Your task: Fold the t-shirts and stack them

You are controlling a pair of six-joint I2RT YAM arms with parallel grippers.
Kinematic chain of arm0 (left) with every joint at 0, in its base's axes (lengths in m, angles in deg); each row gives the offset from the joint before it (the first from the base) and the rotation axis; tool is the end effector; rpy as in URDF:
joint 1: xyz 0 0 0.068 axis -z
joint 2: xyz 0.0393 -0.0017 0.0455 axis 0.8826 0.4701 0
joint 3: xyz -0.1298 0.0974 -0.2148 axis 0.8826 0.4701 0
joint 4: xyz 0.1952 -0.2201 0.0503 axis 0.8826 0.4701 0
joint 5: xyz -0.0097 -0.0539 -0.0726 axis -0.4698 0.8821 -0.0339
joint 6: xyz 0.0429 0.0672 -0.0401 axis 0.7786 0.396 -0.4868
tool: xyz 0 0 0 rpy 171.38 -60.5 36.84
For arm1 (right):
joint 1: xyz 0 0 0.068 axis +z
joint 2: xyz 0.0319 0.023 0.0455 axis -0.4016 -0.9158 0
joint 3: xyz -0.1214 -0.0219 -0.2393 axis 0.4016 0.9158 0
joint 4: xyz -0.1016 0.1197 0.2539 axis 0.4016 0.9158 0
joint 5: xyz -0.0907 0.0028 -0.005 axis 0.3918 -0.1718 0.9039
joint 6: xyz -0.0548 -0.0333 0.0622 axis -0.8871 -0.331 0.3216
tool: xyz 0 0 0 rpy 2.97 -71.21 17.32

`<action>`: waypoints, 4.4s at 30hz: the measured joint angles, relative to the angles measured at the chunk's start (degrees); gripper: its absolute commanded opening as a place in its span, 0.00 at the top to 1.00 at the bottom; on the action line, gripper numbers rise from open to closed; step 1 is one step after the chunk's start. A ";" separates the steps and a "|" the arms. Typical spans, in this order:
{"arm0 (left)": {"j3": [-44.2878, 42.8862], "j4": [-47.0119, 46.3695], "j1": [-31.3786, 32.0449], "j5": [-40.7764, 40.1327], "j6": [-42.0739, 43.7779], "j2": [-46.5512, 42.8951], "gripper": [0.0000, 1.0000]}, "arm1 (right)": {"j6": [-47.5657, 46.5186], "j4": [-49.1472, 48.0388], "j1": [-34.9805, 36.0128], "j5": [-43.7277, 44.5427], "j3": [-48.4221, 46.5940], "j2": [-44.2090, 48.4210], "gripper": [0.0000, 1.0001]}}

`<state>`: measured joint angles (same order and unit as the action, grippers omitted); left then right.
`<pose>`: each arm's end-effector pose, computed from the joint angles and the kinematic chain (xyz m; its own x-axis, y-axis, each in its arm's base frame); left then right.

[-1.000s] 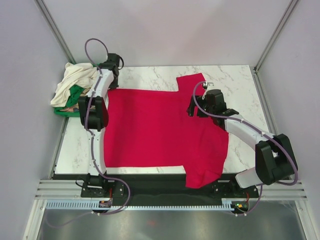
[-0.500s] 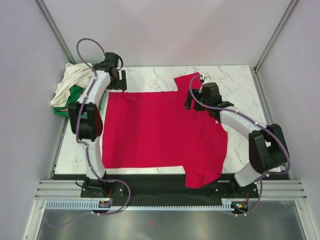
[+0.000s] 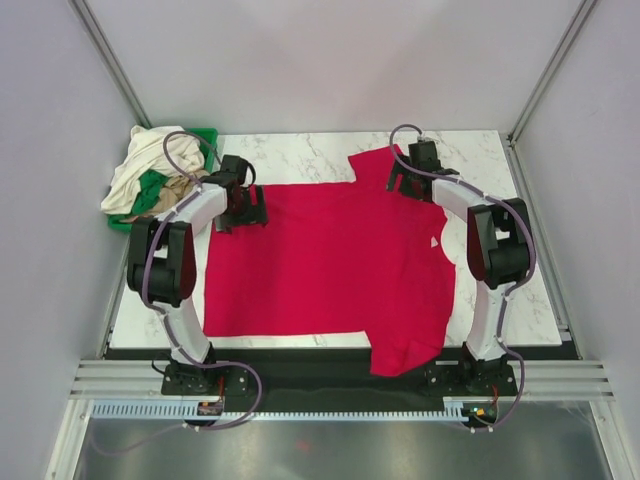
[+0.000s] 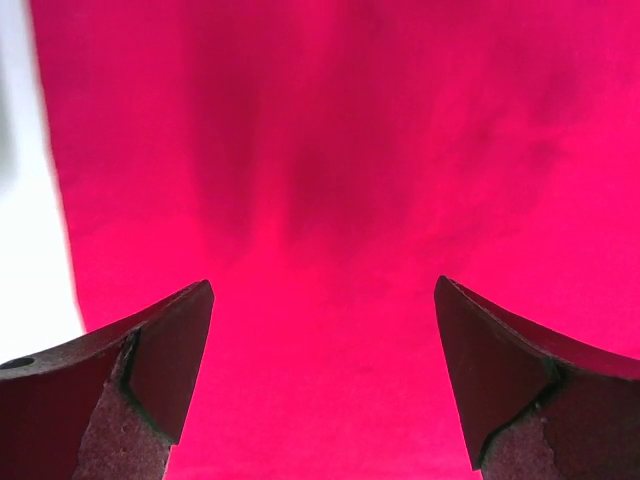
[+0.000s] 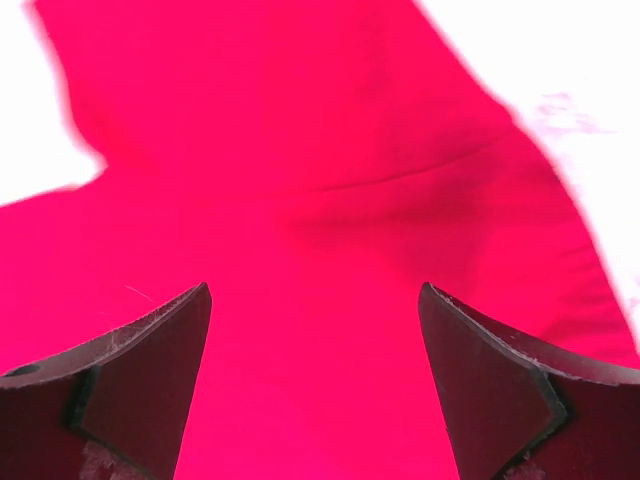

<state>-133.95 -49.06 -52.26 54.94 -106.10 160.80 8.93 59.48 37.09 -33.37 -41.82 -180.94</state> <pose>0.4240 -0.0641 0.1407 -0.8923 -0.1714 -0.4177 -0.1693 0.9846 -0.0424 0.4979 0.1075 0.1455 -0.6674 0.2753 -0.6920 0.1670 0.9608 0.2212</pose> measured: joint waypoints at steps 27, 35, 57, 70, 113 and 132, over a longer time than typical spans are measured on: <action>-63.39 8.74 -1.49 7.08 -0.31 42.97 0.00 | 10.01 7.56 -11.26 -4.33 -47.67 -34.23 0.02; -55.93 10.51 -2.27 8.15 -0.35 32.33 0.00 | 9.68 7.87 -11.26 -8.22 -45.24 -32.20 0.02; 35.34 -10.71 -3.19 2.99 -15.78 -30.25 0.19 | 13.22 5.55 23.47 10.69 30.56 32.70 0.11; 45.18 -15.54 -7.72 -0.61 -22.56 -38.47 0.23 | 25.83 16.96 29.59 21.99 45.70 52.52 0.12; 48.70 -23.82 -11.85 4.50 -22.93 -37.31 0.98 | 36.30 17.99 34.58 19.08 53.90 48.68 1.00; 45.48 -17.92 -6.69 2.34 -22.84 -43.80 0.98 | 36.74 31.34 34.47 31.54 43.69 59.12 1.00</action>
<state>-88.47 -66.98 -58.95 57.28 -128.94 116.99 45.68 90.82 71.55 -1.83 1.87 -121.82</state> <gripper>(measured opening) 0.028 0.011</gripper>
